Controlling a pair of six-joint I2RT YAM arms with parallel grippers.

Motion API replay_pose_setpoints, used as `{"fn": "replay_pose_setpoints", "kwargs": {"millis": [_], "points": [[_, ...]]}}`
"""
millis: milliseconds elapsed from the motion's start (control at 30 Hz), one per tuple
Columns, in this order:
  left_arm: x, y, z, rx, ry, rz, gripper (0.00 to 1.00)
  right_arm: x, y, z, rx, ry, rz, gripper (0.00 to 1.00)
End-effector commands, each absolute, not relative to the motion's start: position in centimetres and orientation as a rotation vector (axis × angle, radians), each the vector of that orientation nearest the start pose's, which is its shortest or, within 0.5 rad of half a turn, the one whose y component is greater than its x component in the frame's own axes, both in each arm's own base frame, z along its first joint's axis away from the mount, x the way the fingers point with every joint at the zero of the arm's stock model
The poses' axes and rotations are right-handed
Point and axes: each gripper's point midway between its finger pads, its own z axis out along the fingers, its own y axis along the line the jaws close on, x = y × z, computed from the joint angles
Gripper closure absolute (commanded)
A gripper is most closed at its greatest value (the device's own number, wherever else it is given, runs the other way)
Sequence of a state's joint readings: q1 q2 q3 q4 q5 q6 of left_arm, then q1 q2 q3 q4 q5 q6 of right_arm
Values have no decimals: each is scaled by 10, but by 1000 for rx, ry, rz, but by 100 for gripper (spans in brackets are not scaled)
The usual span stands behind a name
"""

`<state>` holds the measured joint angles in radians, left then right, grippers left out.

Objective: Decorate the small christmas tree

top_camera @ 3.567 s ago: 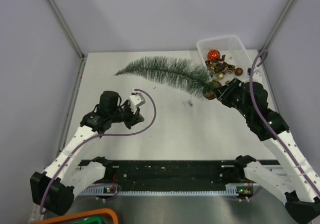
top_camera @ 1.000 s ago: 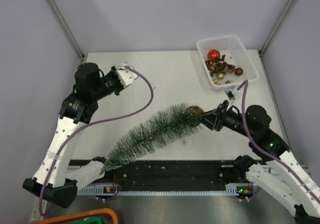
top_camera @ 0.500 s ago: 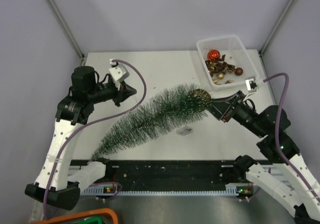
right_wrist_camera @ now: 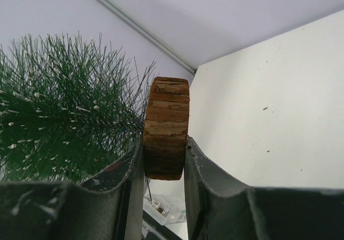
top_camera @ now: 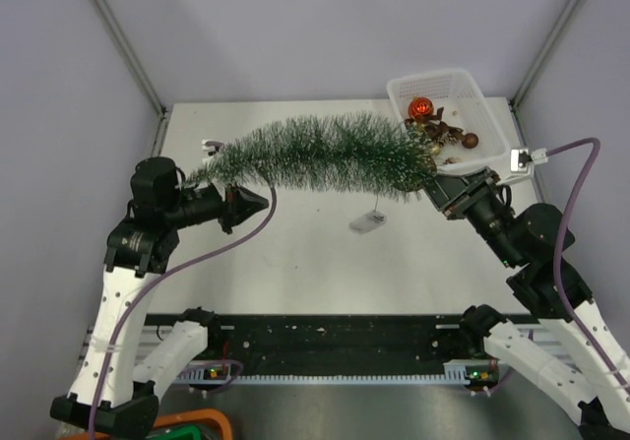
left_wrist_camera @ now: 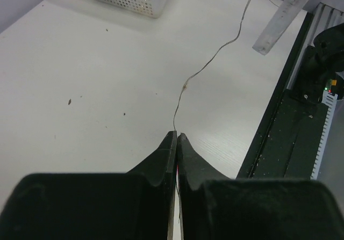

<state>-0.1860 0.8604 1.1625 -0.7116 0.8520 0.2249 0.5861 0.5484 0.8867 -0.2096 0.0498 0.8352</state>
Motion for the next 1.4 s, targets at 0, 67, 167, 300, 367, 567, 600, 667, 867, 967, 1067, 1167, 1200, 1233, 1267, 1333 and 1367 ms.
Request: {"fn": "replay_pose_setpoints", "kwargs": {"millis": [0,67,167,300,367,567,600,667,867,967,1067,1167,1200,1233,1267,1333,1367], "points": [[198,-166,360,910,1529,-759,92,209,149,436,350,1405,1154,100],[195,-166,361,917,1509,-747,92,212,151,434,354,1423,1143,100],[188,-166,359,935,1486,-748,92,220,151,429,367,1463,1100,100],[181,-166,357,945,1472,-756,94,229,143,424,373,1488,996,100],[175,-167,359,960,1449,-759,94,233,135,420,379,1506,919,100],[155,-167,363,1008,1396,-763,92,244,114,408,374,1540,713,100],[154,-167,363,1008,1393,-762,92,246,113,407,377,1542,697,100],[155,-167,363,1004,1399,-765,91,248,113,401,374,1560,676,100],[164,-163,383,1048,1346,-662,90,257,114,378,331,1638,583,100],[168,-160,395,1099,1305,-590,90,259,120,364,292,1683,560,100],[176,-156,406,1169,1251,-478,89,262,127,350,245,1732,530,100],[191,-148,401,1235,1214,-327,84,260,134,340,189,1763,535,100],[197,-145,399,1251,1206,-282,83,258,137,338,161,1768,545,100],[201,-142,397,1269,1194,-241,82,257,140,336,136,1771,554,100],[205,-141,395,1283,1187,-211,80,255,143,335,107,1776,568,100],[213,-139,394,1294,1166,-168,80,250,148,331,52,1790,583,100],[217,-138,393,1293,1161,-149,80,248,151,330,28,1796,593,100]]}}
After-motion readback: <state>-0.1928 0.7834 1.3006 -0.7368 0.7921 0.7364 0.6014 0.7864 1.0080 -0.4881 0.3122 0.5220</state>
